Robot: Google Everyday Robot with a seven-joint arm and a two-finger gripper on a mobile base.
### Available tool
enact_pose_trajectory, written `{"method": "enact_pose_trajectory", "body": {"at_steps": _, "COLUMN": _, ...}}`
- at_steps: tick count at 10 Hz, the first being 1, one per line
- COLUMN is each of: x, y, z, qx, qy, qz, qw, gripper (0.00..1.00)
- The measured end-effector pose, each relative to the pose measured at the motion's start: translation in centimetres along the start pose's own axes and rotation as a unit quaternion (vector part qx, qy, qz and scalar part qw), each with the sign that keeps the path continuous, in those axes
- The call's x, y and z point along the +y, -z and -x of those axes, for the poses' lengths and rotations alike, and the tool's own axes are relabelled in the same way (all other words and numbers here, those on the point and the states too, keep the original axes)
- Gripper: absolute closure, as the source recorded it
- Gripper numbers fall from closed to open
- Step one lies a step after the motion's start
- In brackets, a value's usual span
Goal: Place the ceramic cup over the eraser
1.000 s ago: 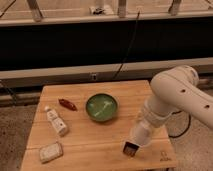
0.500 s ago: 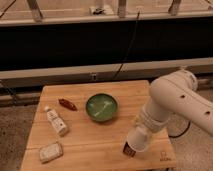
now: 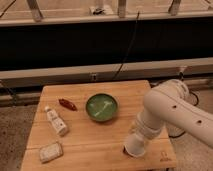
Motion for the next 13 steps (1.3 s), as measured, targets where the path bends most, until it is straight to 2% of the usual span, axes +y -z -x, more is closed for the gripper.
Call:
{"method": "enact_pose_trajectory", "body": {"at_steps": 3, "x": -0.2, "y": -1.7, "z": 0.4, "qx": 0.003, "qy": 0.015, "qz": 0.001, "qw": 0.9999, "gripper": 1.00}}
{"method": "enact_pose_trajectory", "body": {"at_steps": 5, "x": -0.4, "y": -2.5, "z": 0.5, "qx": 0.009, "qy": 0.023, "qz": 0.002, "qw": 0.9997, "gripper": 0.91}}
{"method": "enact_pose_trajectory", "body": {"at_steps": 11, "x": -0.9, "y": -5.6, "z": -0.3, "qx": 0.022, "qy": 0.028, "qz": 0.013, "qw": 0.9993, "gripper": 0.28}}
{"method": "enact_pose_trajectory", "body": {"at_steps": 13, "x": -1.0, "y": -6.6, "z": -0.6, "qx": 0.023, "qy": 0.026, "qz": 0.019, "qw": 0.9992, "gripper": 0.20}}
